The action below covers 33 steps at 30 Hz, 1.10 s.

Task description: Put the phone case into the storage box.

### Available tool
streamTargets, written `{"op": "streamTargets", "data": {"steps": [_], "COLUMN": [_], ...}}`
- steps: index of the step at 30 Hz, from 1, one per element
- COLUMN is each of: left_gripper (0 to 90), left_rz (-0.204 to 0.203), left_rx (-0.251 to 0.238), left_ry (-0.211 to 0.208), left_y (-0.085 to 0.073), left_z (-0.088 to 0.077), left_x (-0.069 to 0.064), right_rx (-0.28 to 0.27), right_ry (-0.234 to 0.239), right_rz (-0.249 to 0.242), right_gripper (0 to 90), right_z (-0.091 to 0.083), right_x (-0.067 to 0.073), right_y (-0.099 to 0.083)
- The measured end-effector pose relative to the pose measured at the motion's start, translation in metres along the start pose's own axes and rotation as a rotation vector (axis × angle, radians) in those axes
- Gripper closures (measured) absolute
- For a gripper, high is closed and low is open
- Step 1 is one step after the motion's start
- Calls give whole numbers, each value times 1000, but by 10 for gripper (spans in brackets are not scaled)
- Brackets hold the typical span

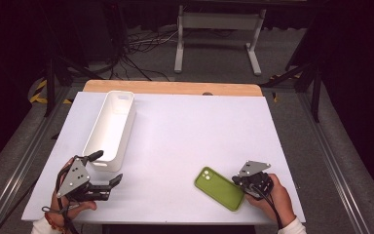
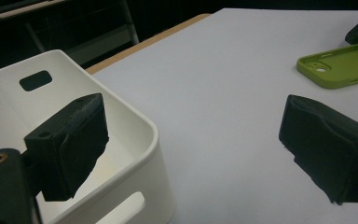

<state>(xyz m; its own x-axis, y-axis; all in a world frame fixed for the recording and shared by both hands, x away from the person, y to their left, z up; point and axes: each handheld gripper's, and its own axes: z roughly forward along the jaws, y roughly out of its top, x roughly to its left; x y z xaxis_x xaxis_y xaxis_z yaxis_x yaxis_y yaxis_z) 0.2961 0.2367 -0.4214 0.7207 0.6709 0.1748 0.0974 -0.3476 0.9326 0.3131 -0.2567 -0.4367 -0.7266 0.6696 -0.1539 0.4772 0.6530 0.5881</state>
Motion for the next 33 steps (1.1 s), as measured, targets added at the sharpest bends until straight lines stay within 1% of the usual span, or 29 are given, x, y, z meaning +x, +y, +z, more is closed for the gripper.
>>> {"op": "streamTargets", "data": {"steps": [1, 3, 5, 6, 8, 9, 10, 12, 14, 16, 17, 18, 19, 20, 21, 23, 25, 27, 28, 29, 30, 31, 32, 33], "left_gripper": [88, 87, 87, 87, 87, 87, 87, 87, 87, 87, 87, 87, 87, 87, 87, 86, 86, 86, 86, 86, 85, 86, 86, 85], "left_rz": [-6, 1, -1, 0, -4, -6, -4, 3, 7, 9, 1, 10, 2, -2, 5, 1, 2, -4, -4, -3, 0, 0, 1, 3], "left_rx": [3, 13, 13, 12, 7, 5, 6, 8, 7, 4, 7, 10, 10, 8, 12, 11, 13, 18, 18, 22, 22, 22, 24, 24], "left_ry": [-4, -6, -6, -5, -2, -3, -3, 0, 1, 2, -1, 0, -4, -6, -5, -6, -9, -21, -21, -22, -25, -25, -29, -31], "left_y": [0, 0, 0, 0, 0, 0, 0, 1, 1, 1, 1, 1, 0, 0, 0, 0, 0, 0, 0, 0, 1, 1, 1, 1], "left_z": [0, 0, 1, 1, 1, 1, 0, 0, 0, 0, 0, 0, 0, 0, 1, 1, 1, 3, 3, 3, 4, 4, 4, 5], "left_x": [0, 0, 0, 0, 0, 0, 0, 0, -1, -1, -1, 0, 0, 0, 0, 0, 0, 0, 0, -1, -1, -1, -3, -3], "right_rx": [0, -4, 3, 0, -17, -25, -32, -53, -69, -73, -81, -84, -84, -89, -85, -83, -67, -38, -38, -19, 20, 25, 33, 48], "right_ry": [2, 8, 12, 12, 0, -5, -2, -11, -3, -5, -8, -7, -7, -10, -11, -1, 4, 15, 15, 25, 30, 27, 33, 47], "right_rz": [-1, 0, -2, 6, 11, 12, 16, 15, 12, 12, 3, -3, -3, -11, -17, -23, -32, -32, -32, -32, -53, -58, -53, -58], "right_gripper": [900, 900, 900, 894, 860, 860, 857, 821, 811, 798, 772, 756, 756, 730, 679, 627, 543, 472, 472, 424, 374, 352, 322, 302], "right_z": [0, 0, 0, 0, -2, -3, -4, -8, -10, -11, -12, -12, -12, -13, -13, -13, -10, -6, -6, -4, 2, 4, 6, 9], "right_x": [0, 0, 0, 0, -2, -3, -3, -4, -4, -4, -4, -4, -4, -4, -6, -7, -7, -6, -6, -6, -3, -2, -2, -1], "right_y": [0, 1, 1, 0, 1, 2, 3, 6, 9, 11, 16, 19, 19, 23, 30, 38, 45, 51, 51, 54, 59, 62, 65, 68]}}
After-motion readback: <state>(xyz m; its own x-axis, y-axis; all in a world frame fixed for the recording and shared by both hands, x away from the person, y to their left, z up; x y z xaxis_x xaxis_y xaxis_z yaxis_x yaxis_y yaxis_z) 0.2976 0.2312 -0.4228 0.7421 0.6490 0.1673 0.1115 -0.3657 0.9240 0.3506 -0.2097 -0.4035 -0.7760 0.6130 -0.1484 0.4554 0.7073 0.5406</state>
